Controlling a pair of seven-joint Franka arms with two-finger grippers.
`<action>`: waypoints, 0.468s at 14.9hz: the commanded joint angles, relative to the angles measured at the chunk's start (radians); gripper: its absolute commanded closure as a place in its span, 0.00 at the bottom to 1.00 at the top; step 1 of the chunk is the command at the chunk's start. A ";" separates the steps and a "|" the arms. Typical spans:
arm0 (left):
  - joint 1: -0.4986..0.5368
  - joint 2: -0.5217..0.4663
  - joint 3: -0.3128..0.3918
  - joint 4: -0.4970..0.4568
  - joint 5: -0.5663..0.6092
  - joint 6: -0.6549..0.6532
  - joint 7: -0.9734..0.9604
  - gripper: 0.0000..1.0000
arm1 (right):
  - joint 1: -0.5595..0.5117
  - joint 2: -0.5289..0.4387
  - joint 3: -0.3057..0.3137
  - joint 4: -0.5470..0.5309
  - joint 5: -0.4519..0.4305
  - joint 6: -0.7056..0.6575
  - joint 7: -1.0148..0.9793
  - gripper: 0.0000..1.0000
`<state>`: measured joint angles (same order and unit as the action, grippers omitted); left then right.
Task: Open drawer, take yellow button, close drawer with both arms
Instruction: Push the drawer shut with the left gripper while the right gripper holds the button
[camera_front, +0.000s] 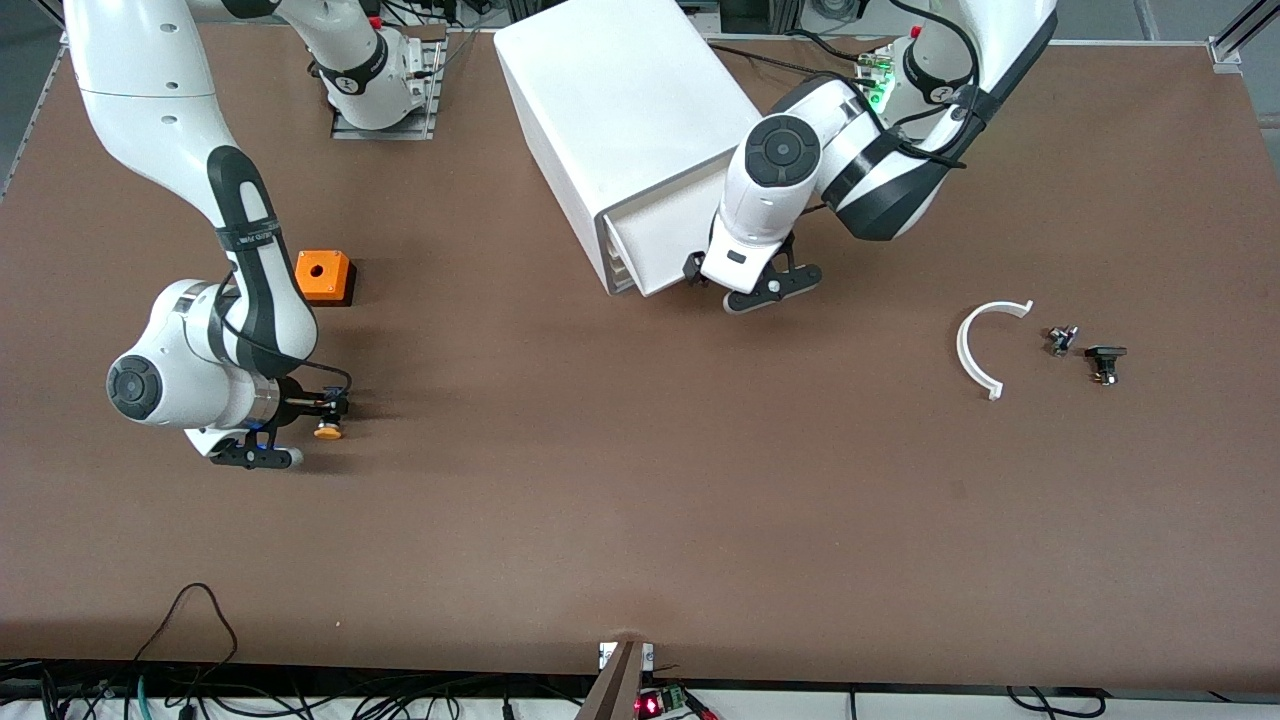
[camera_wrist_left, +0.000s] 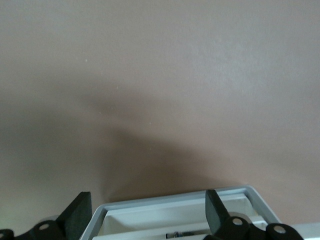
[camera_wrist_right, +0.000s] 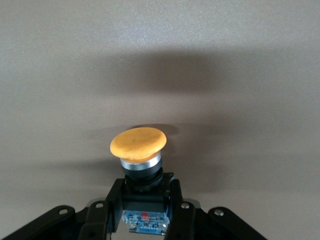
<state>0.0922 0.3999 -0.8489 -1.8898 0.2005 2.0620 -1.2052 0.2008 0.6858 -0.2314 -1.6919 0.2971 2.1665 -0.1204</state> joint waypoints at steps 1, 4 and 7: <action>0.023 -0.033 -0.042 -0.038 -0.004 -0.022 -0.010 0.00 | -0.003 -0.005 0.003 -0.005 0.020 0.013 -0.007 0.46; 0.024 -0.033 -0.076 -0.043 -0.021 -0.026 -0.010 0.00 | -0.001 -0.014 0.001 0.008 0.016 0.012 -0.008 0.01; 0.024 -0.032 -0.102 -0.045 -0.052 -0.034 -0.010 0.00 | 0.012 -0.058 -0.014 0.031 -0.001 -0.004 -0.012 0.01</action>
<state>0.1007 0.3989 -0.9149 -1.9113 0.1829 2.0441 -1.2111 0.2026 0.6787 -0.2322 -1.6629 0.2969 2.1769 -0.1204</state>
